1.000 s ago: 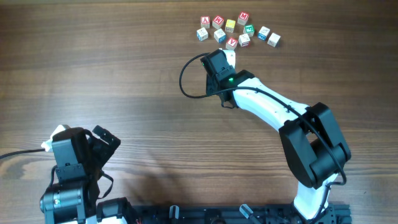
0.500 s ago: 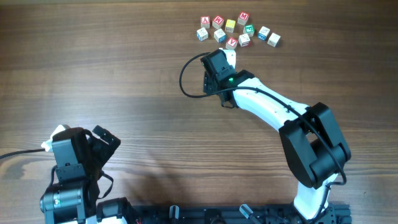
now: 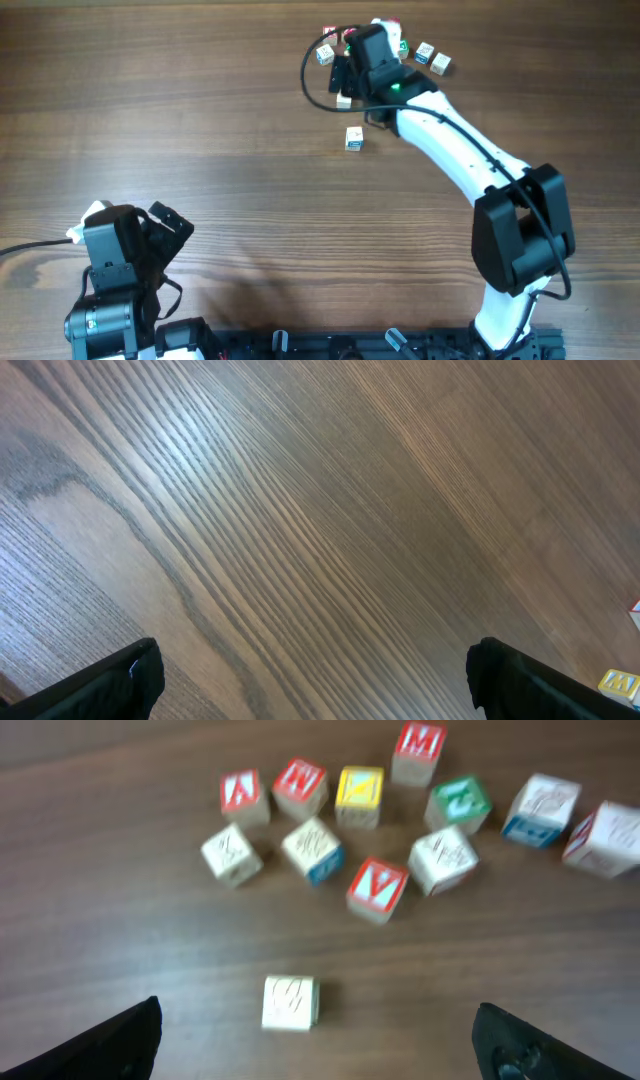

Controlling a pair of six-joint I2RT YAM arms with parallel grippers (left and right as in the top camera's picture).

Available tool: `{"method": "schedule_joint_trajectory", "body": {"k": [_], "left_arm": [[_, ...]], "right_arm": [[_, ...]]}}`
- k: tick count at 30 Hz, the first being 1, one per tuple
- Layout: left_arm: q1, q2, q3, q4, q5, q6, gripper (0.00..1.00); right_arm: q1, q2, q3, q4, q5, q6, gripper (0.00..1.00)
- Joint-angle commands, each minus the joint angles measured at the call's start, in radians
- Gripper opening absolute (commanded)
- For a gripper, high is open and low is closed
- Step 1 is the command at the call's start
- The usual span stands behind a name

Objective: Form a tower
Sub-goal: 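Reach the right gripper to the red A block and grasp it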

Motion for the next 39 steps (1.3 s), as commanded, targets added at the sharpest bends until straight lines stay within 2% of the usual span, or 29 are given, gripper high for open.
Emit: {"method": "schedule_joint_trajectory", "body": {"k": [1, 6, 12, 20, 25, 28, 39], "left_arm": [[0.007, -0.005, -0.005, -0.001, 0.009, 0.008, 1.00], [0.007, -0.005, -0.005, 0.000, 0.009, 0.008, 1.00], [0.007, -0.005, -0.005, 0.000, 0.008, 0.008, 1.00], [0.007, -0.005, -0.005, 0.000, 0.008, 0.008, 1.00], [0.007, -0.005, -0.005, 0.000, 0.008, 0.009, 1.00], [0.007, -0.005, -0.005, -0.001, 0.008, 0.008, 1.00], [0.007, -0.005, -0.005, 0.000, 0.009, 0.008, 1.00]], "right_arm": [[-0.023, -0.006, 0.066, 0.025, -0.039, -0.030, 1.00], [-0.056, 0.055, 0.099, 0.063, -0.060, -0.025, 0.99], [-0.059, 0.196, 0.100, 0.132, -0.065, 0.088, 0.99], [-0.061, 0.288, 0.105, 0.216, -0.018, 0.157, 0.91], [-0.106, 0.351, 0.105, 0.233, -0.027, 0.209, 0.80], [-0.124, 0.357, 0.105, 0.227, -0.023, 0.211, 0.70], [-0.123, 0.386, 0.105, 0.250, -0.084, 0.240, 0.69]]}}
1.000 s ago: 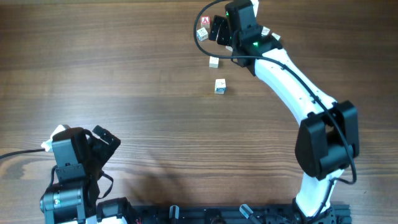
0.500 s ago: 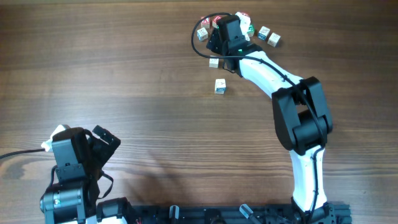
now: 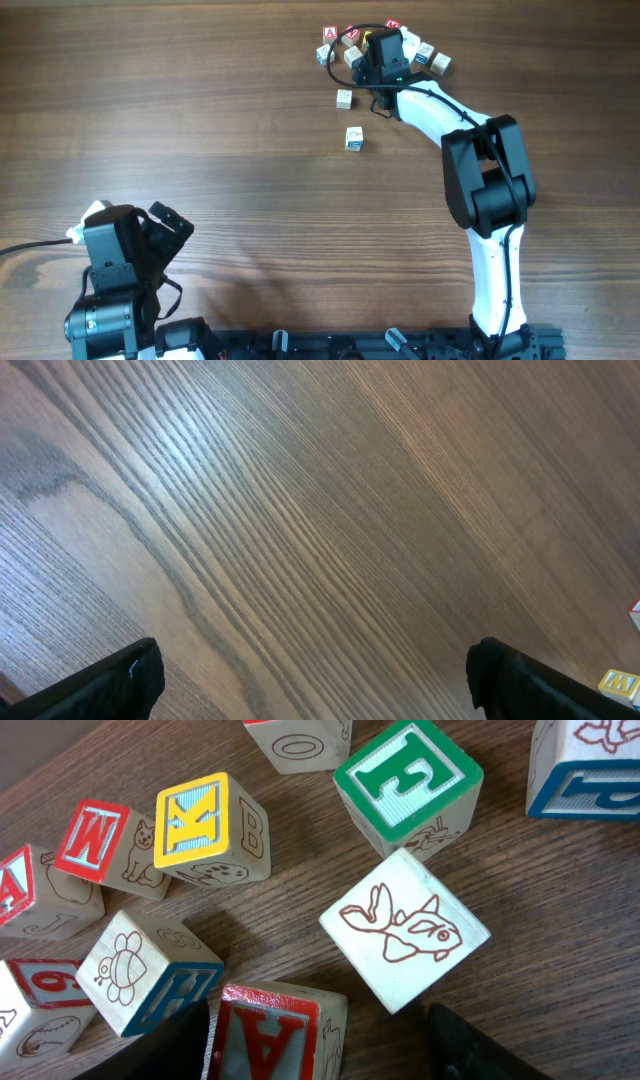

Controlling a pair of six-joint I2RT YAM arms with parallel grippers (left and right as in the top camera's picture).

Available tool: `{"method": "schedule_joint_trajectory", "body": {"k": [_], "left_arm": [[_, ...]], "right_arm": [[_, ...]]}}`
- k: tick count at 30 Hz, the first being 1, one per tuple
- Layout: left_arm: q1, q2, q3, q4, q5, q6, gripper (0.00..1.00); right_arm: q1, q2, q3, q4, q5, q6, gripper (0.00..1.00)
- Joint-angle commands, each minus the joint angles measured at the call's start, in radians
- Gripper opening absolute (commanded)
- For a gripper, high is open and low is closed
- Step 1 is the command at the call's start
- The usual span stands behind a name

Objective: Form a tower
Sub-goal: 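Reach the right gripper to the red A block and grasp it, then lift the red A block and carry it above the stack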

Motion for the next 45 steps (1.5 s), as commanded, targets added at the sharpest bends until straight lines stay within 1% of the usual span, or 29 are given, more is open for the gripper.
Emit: {"method": "schedule_joint_trajectory", "body": {"k": [1, 3, 7, 9, 13, 17, 20, 22, 24, 27, 28, 30, 33, 36, 39, 42, 45], "left_arm": [[0.007, -0.005, -0.005, 0.000, 0.008, 0.008, 1.00], [0.007, -0.005, -0.005, -0.001, 0.008, 0.008, 1.00], [0.007, -0.005, -0.005, 0.000, 0.008, 0.008, 1.00], [0.007, -0.005, -0.005, 0.000, 0.009, 0.008, 1.00], [0.007, -0.005, -0.005, 0.000, 0.009, 0.008, 1.00], [0.007, -0.005, -0.005, 0.000, 0.009, 0.008, 1.00], [0.007, -0.005, -0.005, -0.001, 0.009, 0.008, 1.00], [0.007, -0.005, -0.005, -0.001, 0.008, 0.008, 1.00], [0.007, -0.005, -0.005, -0.001, 0.008, 0.008, 1.00], [0.007, -0.005, -0.005, 0.000, 0.008, 0.008, 1.00], [0.007, -0.005, -0.005, -0.001, 0.008, 0.008, 1.00], [0.007, -0.005, -0.005, 0.000, 0.008, 0.008, 1.00], [0.007, -0.005, -0.005, -0.001, 0.008, 0.008, 1.00], [0.007, -0.005, -0.005, 0.000, 0.008, 0.008, 1.00], [0.007, -0.005, -0.005, -0.001, 0.008, 0.008, 1.00], [0.007, -0.005, -0.005, 0.000, 0.008, 0.008, 1.00], [0.007, -0.005, -0.005, -0.001, 0.008, 0.008, 1.00]], "right_arm": [[0.006, 0.031, 0.011, 0.002, -0.027, 0.033, 0.68], [0.006, 0.038, 0.011, 0.006, -0.027, 0.030, 0.62], [0.016, 0.049, 0.011, 0.000, -0.027, 0.022, 0.45], [0.023, 0.049, 0.011, 0.011, -0.023, -0.002, 0.44], [0.023, 0.049, 0.011, 0.009, -0.019, -0.055, 0.37], [0.023, -0.010, 0.025, -0.054, -0.019, -0.121, 0.29], [0.023, -0.101, 0.025, -0.108, -0.019, -0.163, 0.30], [0.025, -0.192, 0.025, -0.184, -0.019, -0.216, 0.29], [0.026, -0.256, 0.025, -0.250, -0.021, -0.236, 0.28], [0.026, -0.372, 0.025, -0.420, -0.024, -0.239, 0.28], [0.026, -0.418, 0.025, -0.500, -0.042, -0.241, 0.28], [0.026, -0.476, 0.025, -0.607, -0.112, -0.259, 0.27], [0.026, -0.531, 0.024, -0.744, -0.190, -0.264, 0.27], [0.027, -0.533, 0.023, -0.827, -0.256, -0.252, 0.26], [0.049, -0.528, 0.004, -0.820, -0.252, -0.209, 0.24], [0.099, -0.525, -0.045, -0.726, -0.240, -0.211, 0.24], [0.150, -0.525, -0.113, -0.635, -0.153, -0.210, 0.25]]}}
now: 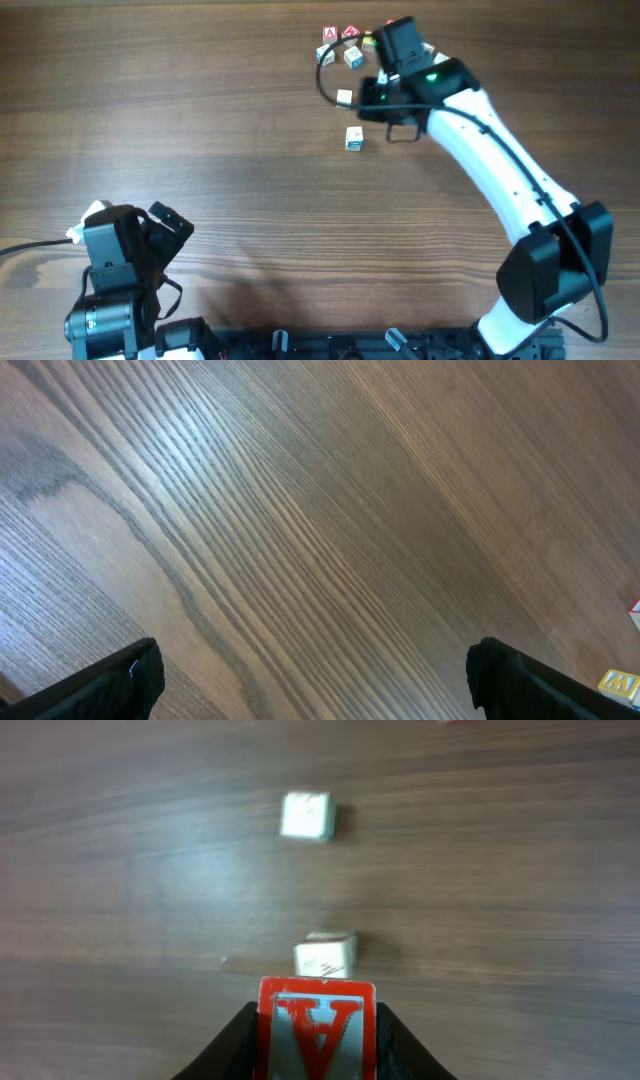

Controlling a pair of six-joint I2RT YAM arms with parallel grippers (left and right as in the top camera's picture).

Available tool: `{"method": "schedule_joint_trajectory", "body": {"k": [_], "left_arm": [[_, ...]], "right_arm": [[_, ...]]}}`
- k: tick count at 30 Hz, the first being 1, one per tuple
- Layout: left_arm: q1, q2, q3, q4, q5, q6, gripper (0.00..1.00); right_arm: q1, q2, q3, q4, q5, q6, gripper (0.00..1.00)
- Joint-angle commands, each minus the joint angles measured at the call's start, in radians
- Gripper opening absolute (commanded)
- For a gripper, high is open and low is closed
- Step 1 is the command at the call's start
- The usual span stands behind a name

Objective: Form a tower
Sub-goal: 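Lift the red A block and carry it above the stack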

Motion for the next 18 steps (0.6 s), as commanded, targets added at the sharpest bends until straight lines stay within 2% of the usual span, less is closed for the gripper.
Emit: {"method": "schedule_joint_trajectory", "body": {"k": [1, 7, 18], "left_arm": [[0.007, -0.005, -0.005, 0.000, 0.008, 0.008, 1.00], [0.007, -0.005, -0.005, 0.000, 0.008, 0.009, 1.00], [0.007, -0.005, -0.005, 0.000, 0.008, 0.008, 1.00]], "right_arm": [[0.051, -0.011, -0.079, 0.078, 0.089, 0.010, 0.25], [0.089, -0.006, -0.218, 0.212, 0.095, 0.001, 0.25], [0.089, 0.051, -0.229, 0.274, 0.139, -0.069, 0.25]]}}
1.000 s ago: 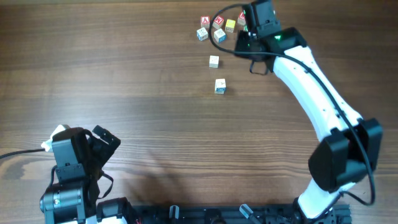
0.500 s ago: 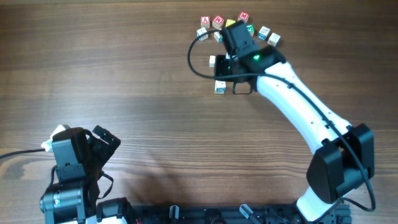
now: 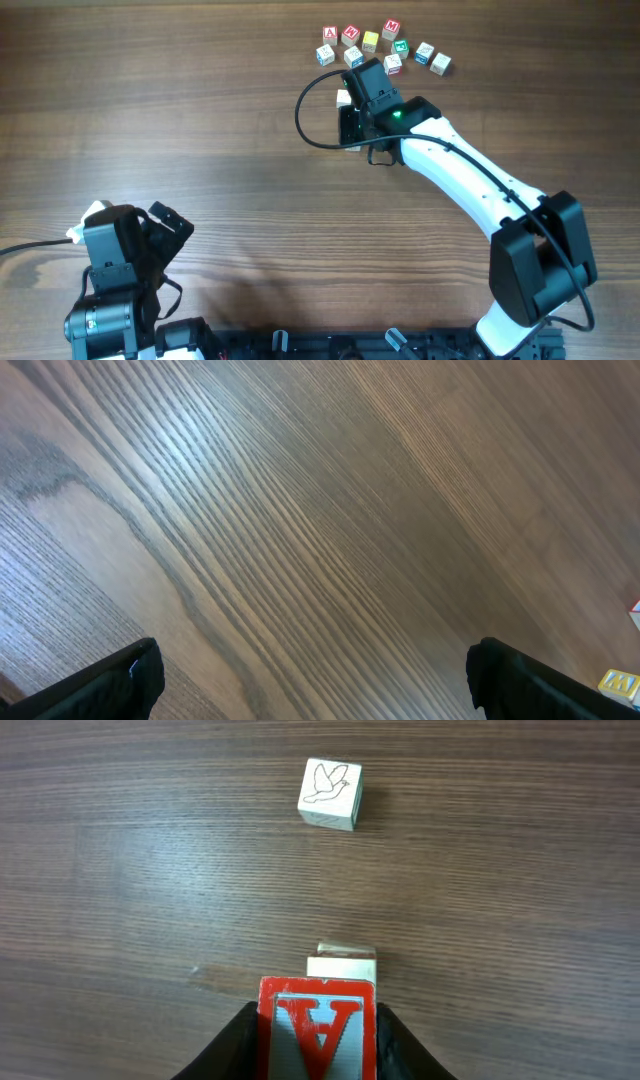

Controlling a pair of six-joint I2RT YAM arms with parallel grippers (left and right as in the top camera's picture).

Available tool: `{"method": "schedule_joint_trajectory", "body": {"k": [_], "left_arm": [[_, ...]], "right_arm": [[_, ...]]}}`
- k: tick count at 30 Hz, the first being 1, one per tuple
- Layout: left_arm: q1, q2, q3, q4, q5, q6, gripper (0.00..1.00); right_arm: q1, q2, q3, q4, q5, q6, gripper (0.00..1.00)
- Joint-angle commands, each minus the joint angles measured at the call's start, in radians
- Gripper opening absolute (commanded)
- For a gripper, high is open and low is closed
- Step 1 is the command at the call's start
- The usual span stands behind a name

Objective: Form a tower

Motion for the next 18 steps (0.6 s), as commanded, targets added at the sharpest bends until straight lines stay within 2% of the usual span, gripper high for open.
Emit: {"method": "schedule_joint_trajectory", "body": {"k": [1, 12, 13, 18], "left_arm": [[0.007, -0.005, -0.005, 0.000, 0.008, 0.008, 1.00], [0.007, -0.005, -0.005, 0.000, 0.008, 0.008, 1.00], [0.007, -0.005, -0.005, -0.001, 0.008, 0.008, 1.00], [0.007, -0.005, -0.005, 0.000, 0.008, 0.008, 1.00]], "right_arm": [[0.004, 0.042, -0.008, 0.005, 0.041, -0.021, 0.25], [0.004, 0.079, -0.009, 0.018, 0.040, -0.020, 0.25], [0.004, 0.079, -0.009, 0.018, 0.040, -0.020, 0.30], [0.004, 0.079, -0.009, 0.017, 0.040, -0.020, 0.38]]}}
